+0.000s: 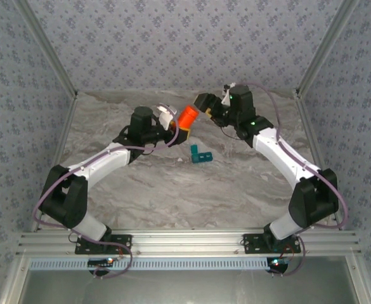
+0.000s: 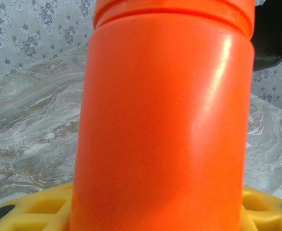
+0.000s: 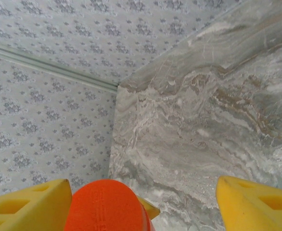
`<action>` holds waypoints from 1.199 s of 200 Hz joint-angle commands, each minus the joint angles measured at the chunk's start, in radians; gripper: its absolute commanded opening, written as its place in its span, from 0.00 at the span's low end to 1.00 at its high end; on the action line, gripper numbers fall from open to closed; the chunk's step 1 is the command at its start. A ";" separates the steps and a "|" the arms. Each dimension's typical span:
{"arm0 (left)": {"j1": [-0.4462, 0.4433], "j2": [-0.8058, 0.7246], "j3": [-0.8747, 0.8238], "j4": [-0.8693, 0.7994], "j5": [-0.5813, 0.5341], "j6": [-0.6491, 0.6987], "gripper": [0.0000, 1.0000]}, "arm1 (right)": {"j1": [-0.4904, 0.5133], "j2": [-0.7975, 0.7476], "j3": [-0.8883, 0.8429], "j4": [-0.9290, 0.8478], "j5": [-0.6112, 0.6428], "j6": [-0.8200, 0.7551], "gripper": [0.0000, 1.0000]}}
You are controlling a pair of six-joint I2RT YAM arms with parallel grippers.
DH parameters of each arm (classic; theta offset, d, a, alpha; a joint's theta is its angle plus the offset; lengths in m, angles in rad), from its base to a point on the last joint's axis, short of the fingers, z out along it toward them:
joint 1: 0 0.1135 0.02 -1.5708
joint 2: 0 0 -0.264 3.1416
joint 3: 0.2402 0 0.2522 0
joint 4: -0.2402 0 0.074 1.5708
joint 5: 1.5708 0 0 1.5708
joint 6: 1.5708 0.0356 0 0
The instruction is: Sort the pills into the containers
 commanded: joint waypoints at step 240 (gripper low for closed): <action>-0.007 -0.013 0.061 0.075 0.242 -0.140 0.00 | -0.084 0.088 -0.018 0.358 -0.585 -0.244 0.56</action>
